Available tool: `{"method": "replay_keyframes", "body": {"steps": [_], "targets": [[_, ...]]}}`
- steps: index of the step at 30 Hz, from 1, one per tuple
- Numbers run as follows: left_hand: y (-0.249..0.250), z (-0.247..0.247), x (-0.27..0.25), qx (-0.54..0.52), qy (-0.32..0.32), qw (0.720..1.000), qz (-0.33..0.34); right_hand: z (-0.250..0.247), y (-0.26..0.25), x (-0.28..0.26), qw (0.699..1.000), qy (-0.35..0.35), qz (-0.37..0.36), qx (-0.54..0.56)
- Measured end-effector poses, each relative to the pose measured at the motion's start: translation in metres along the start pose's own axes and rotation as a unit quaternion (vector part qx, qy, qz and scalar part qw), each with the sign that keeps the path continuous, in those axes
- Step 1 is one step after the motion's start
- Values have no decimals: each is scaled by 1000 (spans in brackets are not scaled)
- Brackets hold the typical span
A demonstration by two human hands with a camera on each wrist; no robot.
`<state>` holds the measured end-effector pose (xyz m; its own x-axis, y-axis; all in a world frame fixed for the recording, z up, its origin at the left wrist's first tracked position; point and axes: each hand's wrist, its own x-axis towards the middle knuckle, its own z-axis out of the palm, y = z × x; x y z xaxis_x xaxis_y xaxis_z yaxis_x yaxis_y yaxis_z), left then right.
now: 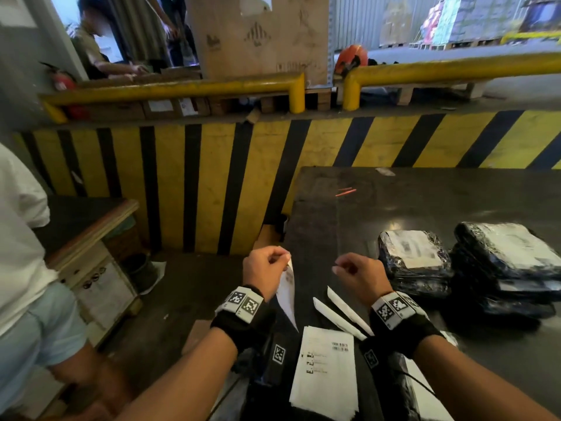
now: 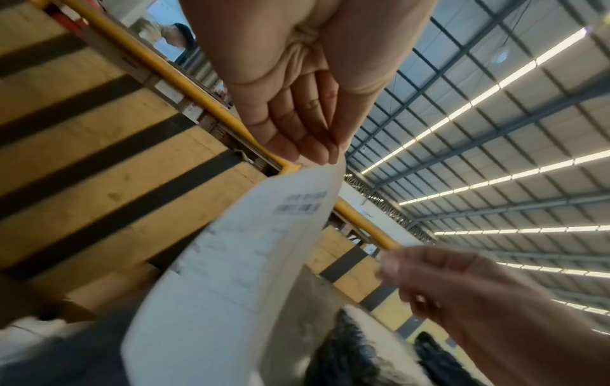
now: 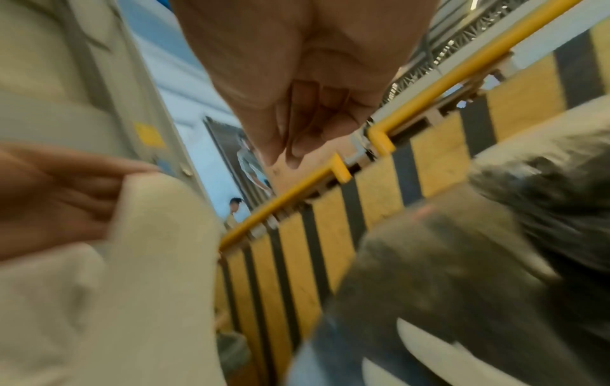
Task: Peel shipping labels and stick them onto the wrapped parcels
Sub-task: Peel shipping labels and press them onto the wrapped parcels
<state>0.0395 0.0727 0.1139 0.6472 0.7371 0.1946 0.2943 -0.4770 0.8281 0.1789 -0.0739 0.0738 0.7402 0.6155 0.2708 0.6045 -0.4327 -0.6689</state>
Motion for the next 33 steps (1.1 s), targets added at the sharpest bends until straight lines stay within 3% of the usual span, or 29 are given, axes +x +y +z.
{"method": "replay_keyframes", "body": {"steps": [6,15,19,23,26,29,33], "targets": [[73,46,-8,-45,4,998,39,-70,-28,-23,995,-1,-98,4],[160,130,-50,-66,-14,996,65,-151,42,-49,995,77,-55,-44],[173,161,-67,-117,-39,991,43,-178,74,-64,995,82,-49,-40],[182,178,-68,-241,-68,968,-13,-205,102,-70,994,108,-28,-15],[175,183,-54,-215,-91,972,-4,-224,114,-71,993,111,-13,41],[163,191,-43,-138,-158,978,-4,-238,123,-62,987,81,14,138],[165,197,-31,-185,-200,962,-6,-249,122,-46,975,61,20,215]]}}
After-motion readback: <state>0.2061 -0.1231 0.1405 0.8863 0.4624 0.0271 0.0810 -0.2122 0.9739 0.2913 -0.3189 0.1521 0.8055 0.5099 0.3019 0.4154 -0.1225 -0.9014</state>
